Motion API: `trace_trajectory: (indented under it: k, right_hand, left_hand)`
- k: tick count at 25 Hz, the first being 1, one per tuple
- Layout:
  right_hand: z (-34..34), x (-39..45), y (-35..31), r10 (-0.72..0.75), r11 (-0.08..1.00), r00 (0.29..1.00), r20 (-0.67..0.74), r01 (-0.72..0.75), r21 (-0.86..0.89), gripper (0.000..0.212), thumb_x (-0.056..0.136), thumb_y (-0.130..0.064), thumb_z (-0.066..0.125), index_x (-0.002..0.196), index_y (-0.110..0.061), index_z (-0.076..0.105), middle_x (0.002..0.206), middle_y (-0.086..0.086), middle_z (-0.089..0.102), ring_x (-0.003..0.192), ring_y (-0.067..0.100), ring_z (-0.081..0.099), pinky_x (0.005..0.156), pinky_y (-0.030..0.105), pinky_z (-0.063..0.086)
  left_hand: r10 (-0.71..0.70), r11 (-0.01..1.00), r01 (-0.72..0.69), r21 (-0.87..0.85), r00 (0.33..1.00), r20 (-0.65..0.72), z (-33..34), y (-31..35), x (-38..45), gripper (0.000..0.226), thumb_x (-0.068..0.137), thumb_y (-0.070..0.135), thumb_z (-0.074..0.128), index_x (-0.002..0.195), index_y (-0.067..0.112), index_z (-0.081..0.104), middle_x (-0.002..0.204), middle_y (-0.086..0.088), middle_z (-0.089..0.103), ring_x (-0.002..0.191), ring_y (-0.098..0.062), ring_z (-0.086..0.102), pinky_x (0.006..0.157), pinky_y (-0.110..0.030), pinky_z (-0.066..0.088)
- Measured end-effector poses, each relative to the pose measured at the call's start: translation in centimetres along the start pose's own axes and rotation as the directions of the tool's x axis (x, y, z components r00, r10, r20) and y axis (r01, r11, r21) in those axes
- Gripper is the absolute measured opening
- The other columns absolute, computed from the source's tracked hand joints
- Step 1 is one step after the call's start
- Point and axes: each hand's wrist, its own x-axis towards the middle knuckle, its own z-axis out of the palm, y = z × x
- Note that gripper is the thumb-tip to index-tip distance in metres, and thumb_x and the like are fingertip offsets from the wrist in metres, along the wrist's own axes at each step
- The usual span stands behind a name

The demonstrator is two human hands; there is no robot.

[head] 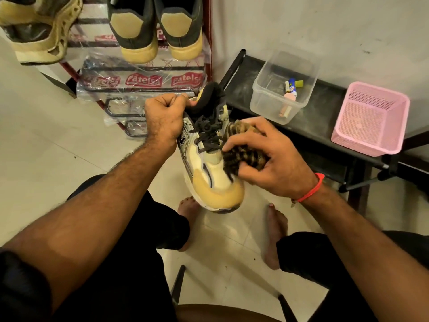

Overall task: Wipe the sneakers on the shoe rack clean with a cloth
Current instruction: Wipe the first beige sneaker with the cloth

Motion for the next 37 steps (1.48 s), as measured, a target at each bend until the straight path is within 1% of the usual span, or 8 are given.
trace_trajectory:
  k: [8, 12, 15, 21, 25, 28, 33, 37]
  right_hand:
    - [0.8, 0.8, 2.4, 0.286, 0.956, 0.897, -0.337, -0.291, 0.036, 0.040, 0.086, -0.012, 0.069, 0.125, -0.022, 0.064, 0.122, 0.005, 0.057, 0.115, 0.007, 0.052, 0.107, 0.031, 0.044]
    - [2.2, -0.3, -2.0, 0.011, 0.992, 0.999, -0.049, -0.005, 0.126, 0.042, 0.076, 0.001, 0.076, 0.116, -0.012, 0.070, 0.116, 0.012, 0.058, 0.111, 0.020, 0.059, 0.100, 0.028, 0.047]
    - [2.2, -0.4, -2.7, -0.163, 0.978, 0.980, 0.112, 0.146, 0.152, 0.042, 0.075, 0.003, 0.078, 0.114, -0.011, 0.071, 0.119, 0.013, 0.057, 0.110, 0.024, 0.059, 0.098, 0.034, 0.049]
    - [1.3, 0.7, 3.0, 0.244, 0.970, 0.936, -0.254, -0.230, 0.084, 0.039, 0.086, -0.011, 0.070, 0.124, -0.020, 0.064, 0.120, 0.004, 0.059, 0.115, -0.002, 0.052, 0.107, 0.029, 0.044]
    - [2.1, 0.2, 4.0, 0.435, 0.890, 0.852, -0.291, -0.360, 0.279, 0.037, 0.084, -0.028, 0.066, 0.120, -0.034, 0.060, 0.123, 0.001, 0.058, 0.118, 0.015, 0.058, 0.100, 0.046, 0.052]
    - [2.5, -0.1, 2.6, 0.476, 0.854, 0.859, -0.191, -0.399, 0.335, 0.039, 0.083, -0.027, 0.067, 0.121, -0.030, 0.062, 0.125, 0.002, 0.060, 0.117, 0.016, 0.060, 0.099, 0.048, 0.052]
    - [1.8, -0.1, -2.0, 0.000, 0.941, 0.995, 0.102, -0.035, 0.336, 0.042, 0.075, 0.010, 0.064, 0.112, -0.010, 0.068, 0.113, 0.008, 0.057, 0.108, 0.023, 0.058, 0.099, 0.037, 0.048]
    - [-0.5, 0.6, -1.3, 0.213, 0.804, 0.942, 0.260, -0.321, 0.500, 0.017, 0.084, -0.004, 0.057, 0.098, -0.008, 0.067, 0.098, 0.013, 0.064, 0.093, 0.022, 0.064, 0.087, 0.037, 0.053]
  left_hand:
    - [-0.137, 0.967, 0.165, -0.195, 0.979, 0.151, 1.7, 1.7, -2.4, 0.039, 0.096, -0.003, 0.059, 0.058, 0.007, 0.053, 0.059, 0.001, 0.072, 0.064, -0.013, 0.074, 0.057, -0.025, 0.057]
    - [-0.241, 0.953, 0.248, -0.174, 0.969, 0.058, 1.2, 2.6, -2.2, 0.027, 0.096, -0.001, 0.058, 0.069, 0.002, 0.060, 0.054, 0.005, 0.070, 0.049, -0.003, 0.066, 0.048, -0.018, 0.050]
    - [-0.221, 0.962, 0.235, -0.142, 0.970, 0.105, 0.9, 2.8, -2.1, 0.035, 0.096, -0.002, 0.058, 0.062, 0.004, 0.051, 0.049, 0.004, 0.065, 0.052, -0.003, 0.069, 0.050, -0.015, 0.050]
    - [-0.219, 0.931, 0.269, -0.246, 0.952, 0.213, 1.4, 2.3, -2.4, 0.036, 0.094, 0.000, 0.059, 0.061, 0.005, 0.048, 0.059, -0.007, 0.071, 0.060, -0.012, 0.072, 0.061, -0.024, 0.055]
    - [-0.276, 0.915, 0.296, -0.272, 0.955, 0.112, 0.5, 2.4, -1.7, 0.038, 0.094, 0.000, 0.061, 0.058, 0.010, 0.058, 0.059, -0.003, 0.072, 0.055, -0.009, 0.069, 0.052, -0.020, 0.053]
    - [-0.365, 0.835, 0.339, -0.434, 0.931, 0.026, 0.2, 2.7, -0.9, 0.029, 0.093, -0.003, 0.061, 0.066, 0.008, 0.062, 0.059, -0.007, 0.072, 0.054, -0.012, 0.070, 0.054, -0.026, 0.058]
    - [-0.377, 0.853, 0.318, -0.415, 0.924, -0.068, -0.2, 2.3, -0.4, 0.027, 0.094, -0.004, 0.061, 0.068, 0.005, 0.062, 0.055, -0.005, 0.071, 0.049, -0.010, 0.067, 0.053, -0.025, 0.057]
    - [-0.092, 0.995, 0.088, -0.043, 0.991, -0.100, 1.0, 0.7, -1.4, 0.028, 0.090, 0.003, 0.062, 0.067, -0.012, 0.065, 0.056, -0.006, 0.067, 0.051, -0.011, 0.060, 0.058, -0.033, 0.056]
